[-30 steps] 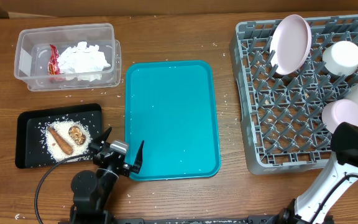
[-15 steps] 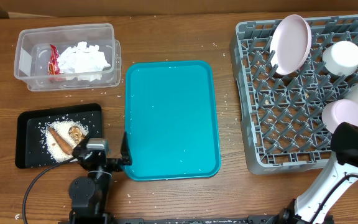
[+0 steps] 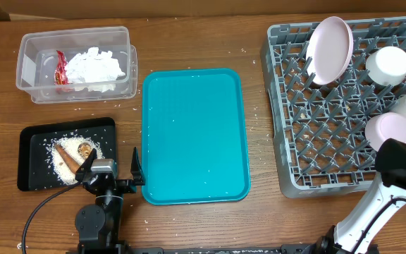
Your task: Sort waste into correct bins and load items into the dishwasher
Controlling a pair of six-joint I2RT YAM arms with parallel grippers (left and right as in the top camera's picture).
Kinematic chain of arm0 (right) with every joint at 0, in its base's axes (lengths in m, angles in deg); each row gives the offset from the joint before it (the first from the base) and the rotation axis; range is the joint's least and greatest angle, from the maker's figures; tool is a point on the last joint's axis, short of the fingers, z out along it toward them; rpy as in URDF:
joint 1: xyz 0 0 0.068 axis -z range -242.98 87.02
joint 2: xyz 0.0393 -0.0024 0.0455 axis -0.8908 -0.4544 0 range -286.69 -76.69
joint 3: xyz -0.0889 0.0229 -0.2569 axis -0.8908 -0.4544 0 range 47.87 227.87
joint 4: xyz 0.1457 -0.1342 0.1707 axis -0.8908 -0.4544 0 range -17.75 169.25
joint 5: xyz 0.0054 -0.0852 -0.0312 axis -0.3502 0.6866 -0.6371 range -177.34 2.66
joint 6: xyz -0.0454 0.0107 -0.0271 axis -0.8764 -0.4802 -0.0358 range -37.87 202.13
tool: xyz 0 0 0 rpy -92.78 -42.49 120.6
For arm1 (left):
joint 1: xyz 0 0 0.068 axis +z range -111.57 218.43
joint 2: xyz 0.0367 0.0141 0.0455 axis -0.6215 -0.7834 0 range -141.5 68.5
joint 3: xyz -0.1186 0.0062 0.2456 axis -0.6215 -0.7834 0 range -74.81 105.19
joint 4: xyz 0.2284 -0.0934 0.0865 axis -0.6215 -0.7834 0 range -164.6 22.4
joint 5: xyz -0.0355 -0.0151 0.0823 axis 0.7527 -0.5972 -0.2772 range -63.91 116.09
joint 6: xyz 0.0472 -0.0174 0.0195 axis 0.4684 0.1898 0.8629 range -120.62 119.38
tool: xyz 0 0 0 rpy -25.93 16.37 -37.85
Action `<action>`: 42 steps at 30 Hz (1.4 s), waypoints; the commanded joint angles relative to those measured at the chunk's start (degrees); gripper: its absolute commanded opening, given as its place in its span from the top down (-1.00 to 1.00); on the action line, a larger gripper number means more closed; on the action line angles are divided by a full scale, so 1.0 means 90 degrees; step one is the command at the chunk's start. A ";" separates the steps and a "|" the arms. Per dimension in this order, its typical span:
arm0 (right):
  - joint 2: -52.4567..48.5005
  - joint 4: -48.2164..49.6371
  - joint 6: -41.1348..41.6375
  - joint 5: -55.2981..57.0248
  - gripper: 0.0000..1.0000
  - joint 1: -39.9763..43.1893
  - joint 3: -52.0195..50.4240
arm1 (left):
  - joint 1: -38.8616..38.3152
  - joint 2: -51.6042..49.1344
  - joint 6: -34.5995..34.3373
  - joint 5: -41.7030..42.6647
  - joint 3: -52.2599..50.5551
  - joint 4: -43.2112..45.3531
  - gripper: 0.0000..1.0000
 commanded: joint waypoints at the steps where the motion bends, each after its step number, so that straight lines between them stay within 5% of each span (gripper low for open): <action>1: 0.0124 0.0017 0.0010 0.0036 -1.00 -0.0010 0.0002 | 0.0036 0.0070 -0.0129 -0.0087 -0.0039 -0.0005 -1.00; 42: 0.0124 0.0017 0.0010 0.0036 -1.00 -0.0010 0.0002 | -0.0146 0.0095 0.0228 -0.0126 -0.0039 -0.0005 -1.00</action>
